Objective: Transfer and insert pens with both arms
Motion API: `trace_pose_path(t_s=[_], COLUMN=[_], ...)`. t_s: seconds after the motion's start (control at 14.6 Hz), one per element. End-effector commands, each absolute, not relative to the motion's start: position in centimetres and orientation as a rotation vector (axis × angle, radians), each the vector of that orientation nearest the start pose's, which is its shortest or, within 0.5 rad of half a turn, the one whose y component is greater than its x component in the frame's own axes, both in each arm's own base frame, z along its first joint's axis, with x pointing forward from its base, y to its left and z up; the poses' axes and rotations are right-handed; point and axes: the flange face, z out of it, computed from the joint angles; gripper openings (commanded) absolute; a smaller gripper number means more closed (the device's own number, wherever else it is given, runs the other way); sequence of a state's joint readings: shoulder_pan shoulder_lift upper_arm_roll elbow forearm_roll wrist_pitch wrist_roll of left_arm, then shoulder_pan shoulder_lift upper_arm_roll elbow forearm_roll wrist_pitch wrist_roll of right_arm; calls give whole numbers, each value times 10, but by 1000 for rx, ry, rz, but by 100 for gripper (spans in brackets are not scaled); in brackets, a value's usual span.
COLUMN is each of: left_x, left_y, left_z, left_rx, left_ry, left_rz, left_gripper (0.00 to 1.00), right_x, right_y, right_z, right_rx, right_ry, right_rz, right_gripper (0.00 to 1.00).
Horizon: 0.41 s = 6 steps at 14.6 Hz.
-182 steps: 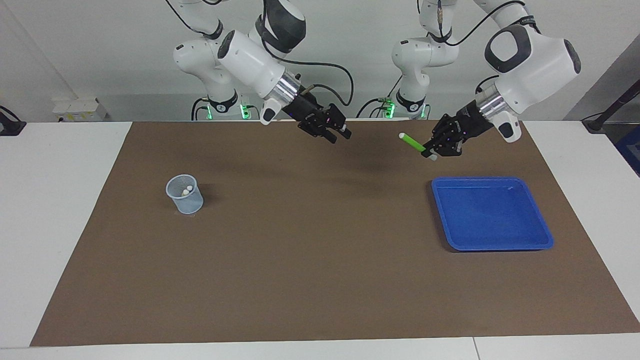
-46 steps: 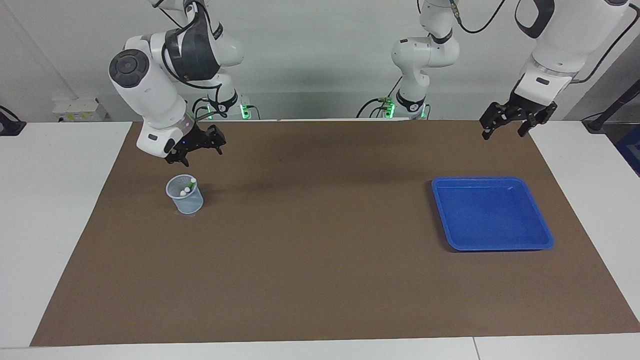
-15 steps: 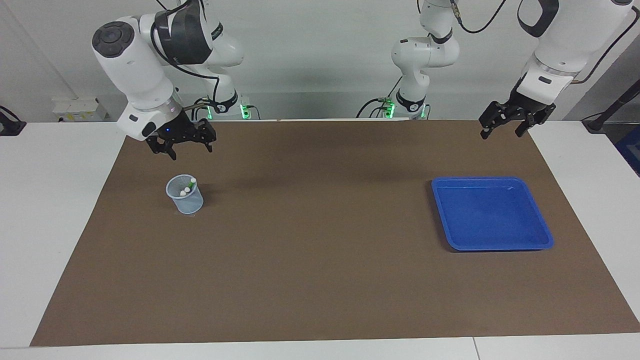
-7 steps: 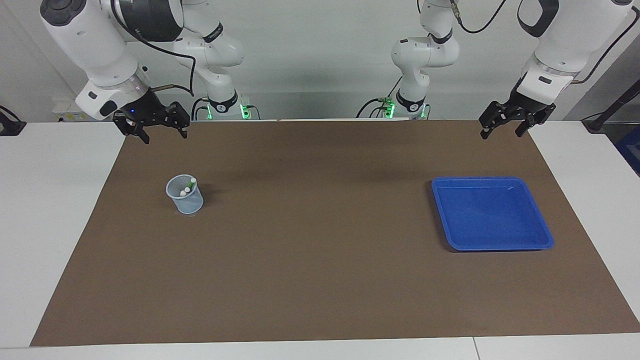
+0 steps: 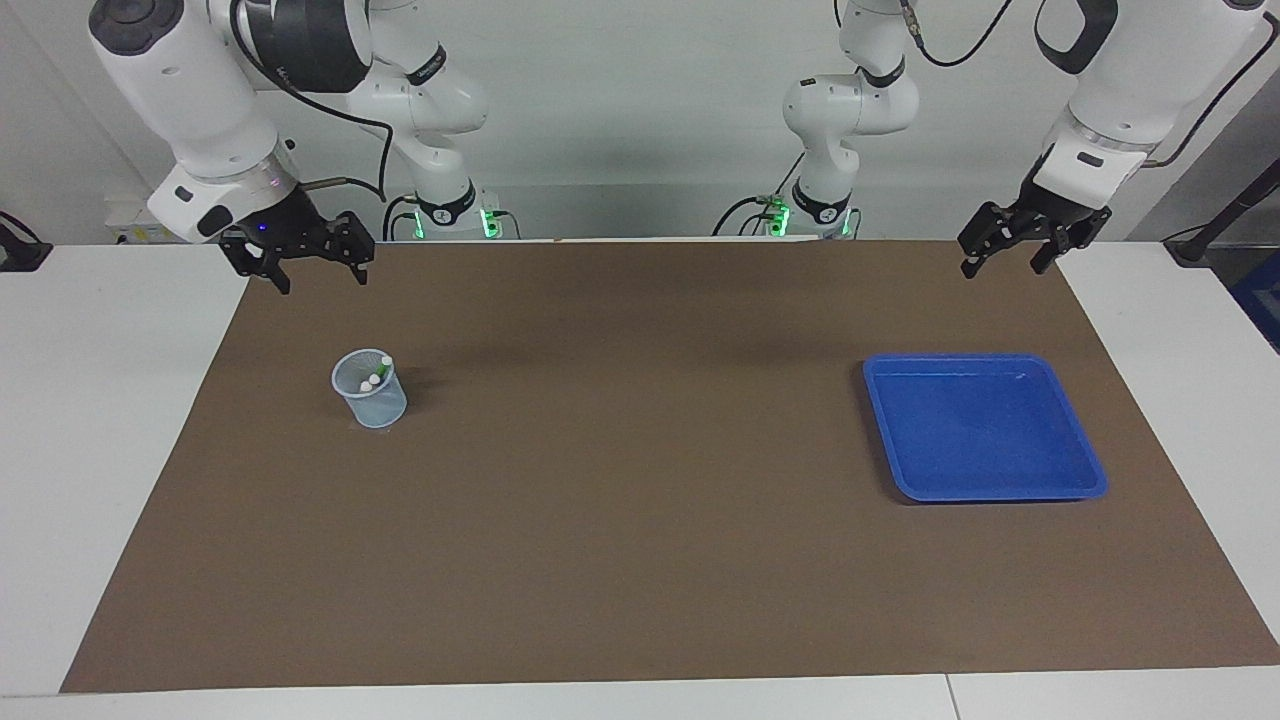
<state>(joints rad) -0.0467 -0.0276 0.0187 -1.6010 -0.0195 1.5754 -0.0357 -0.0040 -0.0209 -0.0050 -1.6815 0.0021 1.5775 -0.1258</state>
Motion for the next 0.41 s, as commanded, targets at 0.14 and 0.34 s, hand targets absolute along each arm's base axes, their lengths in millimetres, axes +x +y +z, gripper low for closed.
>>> trace_pose_path(t_s=[0.14,0.34], left_x=[540,540], left_y=[-16,-17], left_z=[628,628], left_rx=[-3172,-3172], left_ry=[-1,2], left_rz=[-26,-26], left_gripper=[100,100], right_x=[541,541], right_y=[-2,-1], right_z=[581,581], right_rx=[-3144,-3143], right_ry=[-180,-185], right_rz=[112,119], right_gripper=[100,100])
